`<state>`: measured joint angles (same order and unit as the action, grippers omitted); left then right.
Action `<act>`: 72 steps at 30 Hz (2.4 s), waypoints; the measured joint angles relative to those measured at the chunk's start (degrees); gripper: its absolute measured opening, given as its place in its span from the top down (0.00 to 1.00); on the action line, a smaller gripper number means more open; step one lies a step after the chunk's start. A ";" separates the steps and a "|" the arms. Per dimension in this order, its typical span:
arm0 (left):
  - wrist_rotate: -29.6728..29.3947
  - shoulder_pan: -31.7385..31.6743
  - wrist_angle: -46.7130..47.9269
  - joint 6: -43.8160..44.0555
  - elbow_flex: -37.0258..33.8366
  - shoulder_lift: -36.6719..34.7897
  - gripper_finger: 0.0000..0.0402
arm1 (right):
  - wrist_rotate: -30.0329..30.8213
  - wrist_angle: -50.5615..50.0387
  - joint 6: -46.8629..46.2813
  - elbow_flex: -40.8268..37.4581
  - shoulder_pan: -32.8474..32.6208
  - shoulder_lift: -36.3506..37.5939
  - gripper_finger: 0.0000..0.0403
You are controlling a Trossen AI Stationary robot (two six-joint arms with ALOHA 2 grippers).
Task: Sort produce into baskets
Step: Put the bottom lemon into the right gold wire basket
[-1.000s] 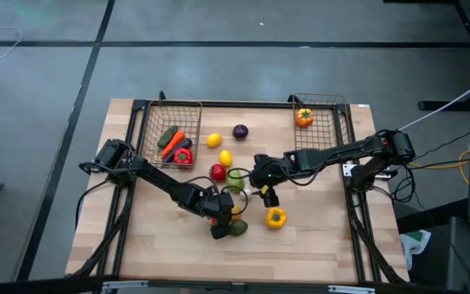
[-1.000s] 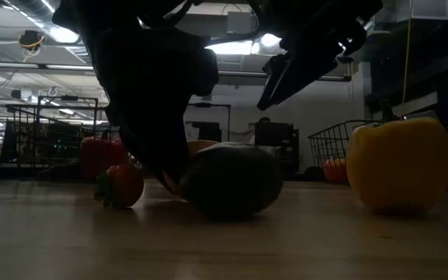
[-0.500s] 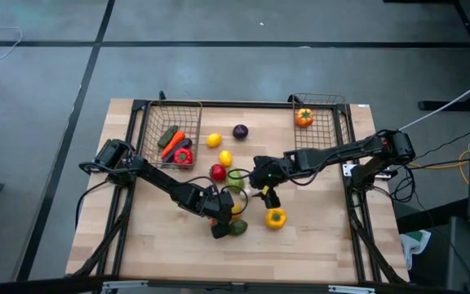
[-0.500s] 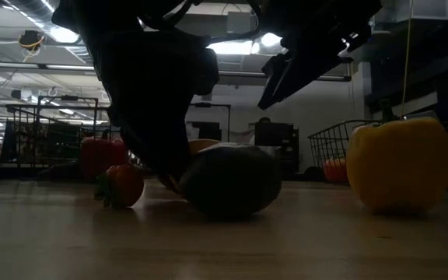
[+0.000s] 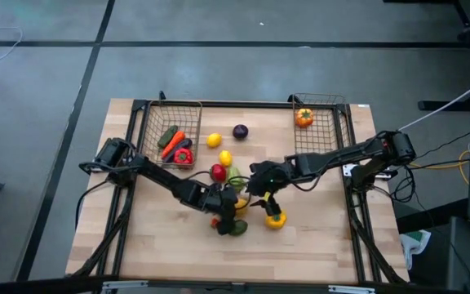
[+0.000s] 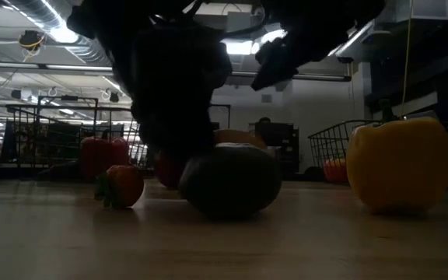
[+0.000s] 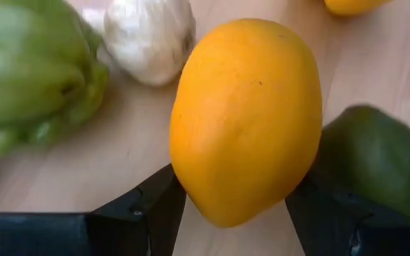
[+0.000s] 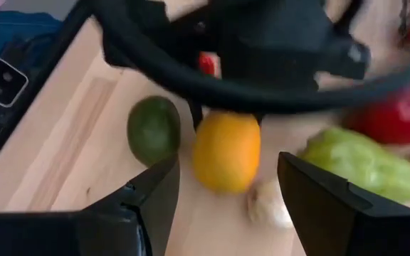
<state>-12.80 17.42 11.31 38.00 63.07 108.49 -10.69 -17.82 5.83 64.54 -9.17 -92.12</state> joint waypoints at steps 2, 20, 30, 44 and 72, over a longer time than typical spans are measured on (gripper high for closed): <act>0.02 -0.38 -1.07 -0.67 0.00 0.00 0.46 | 1.78 0.90 0.02 0.01 -0.70 0.00 0.41; -0.16 -4.11 -12.22 -4.49 0.00 0.00 0.46 | 8.86 -7.10 -1.42 -0.03 -1.34 6.57 0.41; -0.16 -5.24 -16.71 -6.76 0.00 -0.02 0.46 | 12.41 -17.34 -5.67 -0.01 -1.34 11.20 0.41; -0.15 -5.09 -16.36 -6.73 0.00 -0.02 0.46 | 11.16 -17.55 -9.93 -5.65 -1.31 8.50 0.41; -0.13 -5.09 -16.48 -6.85 0.00 -0.02 0.45 | 12.74 -10.51 -47.80 -13.03 -1.36 8.57 0.41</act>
<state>-12.93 12.34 -5.17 31.15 63.07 108.47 2.05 -28.33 -41.97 51.51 -10.52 -83.55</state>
